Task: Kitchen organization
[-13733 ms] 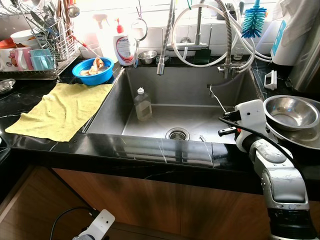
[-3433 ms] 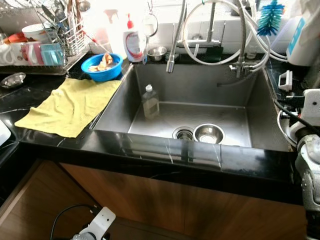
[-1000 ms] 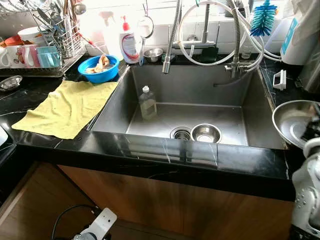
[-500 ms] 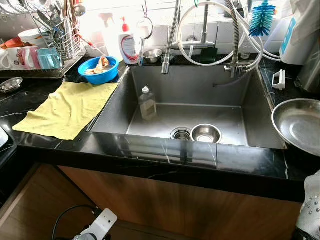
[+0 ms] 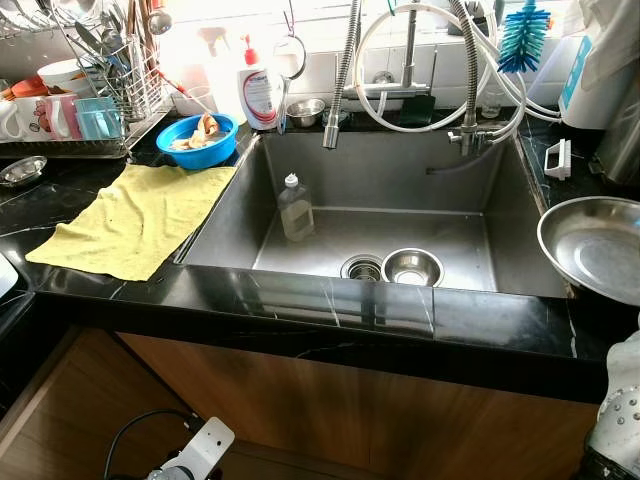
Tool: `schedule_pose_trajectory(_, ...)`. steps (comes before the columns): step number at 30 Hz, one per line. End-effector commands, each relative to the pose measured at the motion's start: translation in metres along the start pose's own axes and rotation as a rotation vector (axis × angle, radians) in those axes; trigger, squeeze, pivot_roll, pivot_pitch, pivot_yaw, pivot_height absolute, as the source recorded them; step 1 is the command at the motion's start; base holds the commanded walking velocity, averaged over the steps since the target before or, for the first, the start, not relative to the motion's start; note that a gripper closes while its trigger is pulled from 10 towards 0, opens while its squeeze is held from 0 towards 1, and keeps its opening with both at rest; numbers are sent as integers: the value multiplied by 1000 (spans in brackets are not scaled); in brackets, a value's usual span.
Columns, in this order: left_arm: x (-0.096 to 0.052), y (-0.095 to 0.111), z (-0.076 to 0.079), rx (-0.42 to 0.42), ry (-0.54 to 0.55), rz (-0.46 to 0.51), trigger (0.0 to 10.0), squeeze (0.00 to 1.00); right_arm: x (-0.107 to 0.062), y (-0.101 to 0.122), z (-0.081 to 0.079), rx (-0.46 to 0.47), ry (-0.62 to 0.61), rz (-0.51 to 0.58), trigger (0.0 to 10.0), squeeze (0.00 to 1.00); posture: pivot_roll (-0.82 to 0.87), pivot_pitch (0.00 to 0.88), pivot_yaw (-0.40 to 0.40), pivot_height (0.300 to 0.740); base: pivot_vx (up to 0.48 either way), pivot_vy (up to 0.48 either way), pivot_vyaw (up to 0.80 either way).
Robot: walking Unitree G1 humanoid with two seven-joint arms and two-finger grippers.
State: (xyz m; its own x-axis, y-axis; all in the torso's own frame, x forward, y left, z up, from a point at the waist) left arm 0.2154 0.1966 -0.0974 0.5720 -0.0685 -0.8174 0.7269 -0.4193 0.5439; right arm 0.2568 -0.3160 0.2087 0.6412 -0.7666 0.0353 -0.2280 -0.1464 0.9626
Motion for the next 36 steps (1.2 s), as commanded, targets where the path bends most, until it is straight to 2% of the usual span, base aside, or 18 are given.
schedule_pose_trajectory(1,-1,-3,-6,9,15,-11,10000,0,-2,14,-3,30,10,52,10000,0,-147,0,103,740,0,0,0)
schedule_pose_trajectory(8,-1,-2,-6,8,14,-11,10000,0,-6,19,-3,24,13,65,10000,0,-152,0,105,740,0,0,0)
schedule_pose_trajectory(17,-1,0,-7,15,14,-10,10000,0,-13,6,3,47,-29,3,10000,0,-158,0,113,740,0,0,0)
schedule_pose_trajectory(21,0,1,-7,15,15,-7,10000,0,-9,-2,7,18,-48,-52,10000,0,-157,0,112,740,0,0,0)
schedule_pose_trajectory(27,0,1,-7,15,16,-7,10000,0,-4,-11,8,51,-58,-107,10000,0,-154,0,110,740,0,0,0)
schedule_pose_trajectory(36,-1,0,-8,14,20,-8,10000,0,-1,-7,8,51,-61,-109,10000,0,-153,0,111,740,0,0,0)
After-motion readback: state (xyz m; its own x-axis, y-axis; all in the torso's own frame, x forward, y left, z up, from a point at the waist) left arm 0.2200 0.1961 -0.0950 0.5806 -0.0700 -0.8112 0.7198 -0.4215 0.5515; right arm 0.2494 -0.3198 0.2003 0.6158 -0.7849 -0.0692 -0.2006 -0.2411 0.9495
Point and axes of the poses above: a point about 5 cm out from each wrist's last joint towards the gripper, its own x axis pointing out of the wrist towards the gripper, its own y axis along the axis of the wrist's last joint, z = x × y, the point moved 3 cm from there along x, pointing out of the wrist towards the gripper, and after that the axes turned 12 degrees about -x, right-handed, at the moved point
